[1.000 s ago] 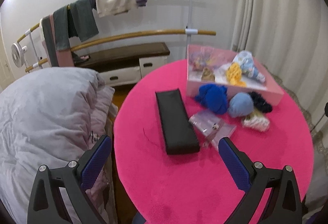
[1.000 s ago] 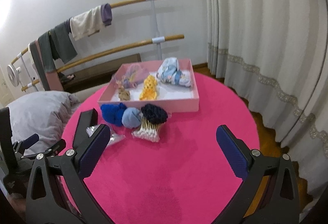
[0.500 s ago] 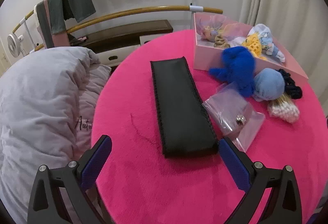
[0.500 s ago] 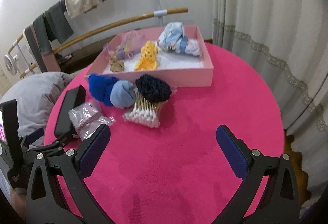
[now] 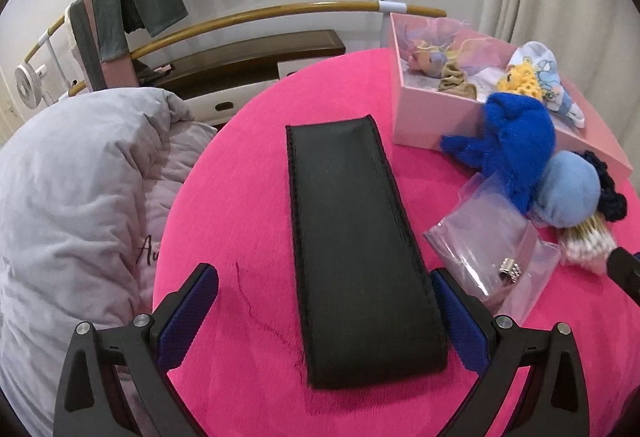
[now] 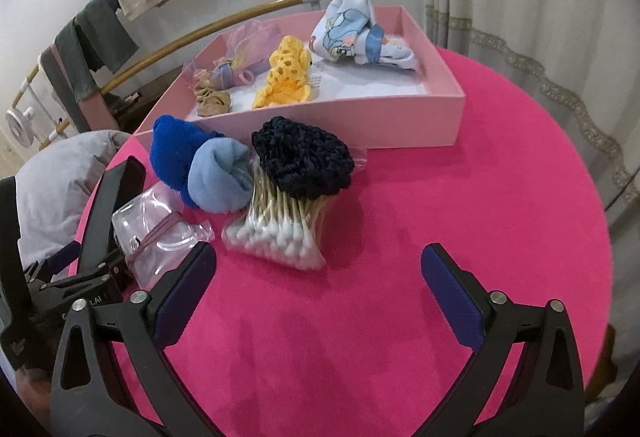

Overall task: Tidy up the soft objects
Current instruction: 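Close the left tool on the black case while the right tool closes on the cotton swab bag, then lift and carry the black case and cotton swab bag over the pink box with both tools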

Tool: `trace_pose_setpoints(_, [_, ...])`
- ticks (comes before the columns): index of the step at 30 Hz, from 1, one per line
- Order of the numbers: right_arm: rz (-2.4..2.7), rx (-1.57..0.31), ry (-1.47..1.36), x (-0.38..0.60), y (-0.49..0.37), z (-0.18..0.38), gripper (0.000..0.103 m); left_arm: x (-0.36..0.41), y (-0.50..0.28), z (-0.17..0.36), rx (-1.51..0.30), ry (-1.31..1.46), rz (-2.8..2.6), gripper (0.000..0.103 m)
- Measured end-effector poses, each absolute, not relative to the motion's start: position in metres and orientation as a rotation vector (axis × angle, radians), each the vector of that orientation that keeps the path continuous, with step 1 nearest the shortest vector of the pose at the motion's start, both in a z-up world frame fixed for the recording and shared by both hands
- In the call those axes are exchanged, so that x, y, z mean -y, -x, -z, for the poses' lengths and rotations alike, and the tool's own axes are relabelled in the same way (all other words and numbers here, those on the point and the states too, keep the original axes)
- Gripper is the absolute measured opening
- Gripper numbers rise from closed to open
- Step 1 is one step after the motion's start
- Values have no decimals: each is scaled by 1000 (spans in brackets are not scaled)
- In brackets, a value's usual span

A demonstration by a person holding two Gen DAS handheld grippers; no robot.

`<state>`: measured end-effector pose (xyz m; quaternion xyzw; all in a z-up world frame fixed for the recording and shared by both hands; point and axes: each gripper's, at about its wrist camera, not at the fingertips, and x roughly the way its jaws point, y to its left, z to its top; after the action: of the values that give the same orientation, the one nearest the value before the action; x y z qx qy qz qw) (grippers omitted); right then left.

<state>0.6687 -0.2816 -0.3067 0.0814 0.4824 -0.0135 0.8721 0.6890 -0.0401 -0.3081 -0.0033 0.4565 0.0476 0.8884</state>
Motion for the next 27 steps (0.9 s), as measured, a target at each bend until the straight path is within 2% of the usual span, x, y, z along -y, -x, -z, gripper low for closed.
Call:
trace_pose_setpoints(4, [26,-1016,-177,278,-684,317,93,37,-698,311,-948,15,-85,97])
trace_pose_setpoints(6, [30,-1028,-168,274,-691,322,86,35,-700,311,-945,21,-69,92])
trace_pose_setpoints(8, [36,-1029,-151,270,-695,325,86,34,-701,310,-941,19,-60,89])
trace_pose_setpoints(10, [41,-1025,-136,267,-698,325,81,34,-701,310,-937,17,-51,86])
trace_pose_setpoints(13, [57,-1028,-74,258,-704,329,75,36,-699,308,-928,17,-31,73])
trace_pose_setpoints(14, [66,-1026,-19,252,-705,331,73,38,-698,307,-926,16,-16,65])
trace_pose_setpoints(15, [68,-1022,21,246,-705,332,66,40,-697,306,-926,15,-2,56])
trace_pose_setpoints(16, [53,-1019,31,243,-703,331,53,40,-695,304,-926,12,10,53])
trace_pose_setpoints(19, [36,-1028,32,242,-695,327,43,38,-689,302,-927,25,29,50])
trace_pose_setpoints(21, [20,-1030,-1,249,-684,325,40,34,-683,300,-924,37,34,48])
trace_pose_setpoints(27, [-14,-1046,-86,271,-652,318,38,29,-659,289,-915,31,28,47])
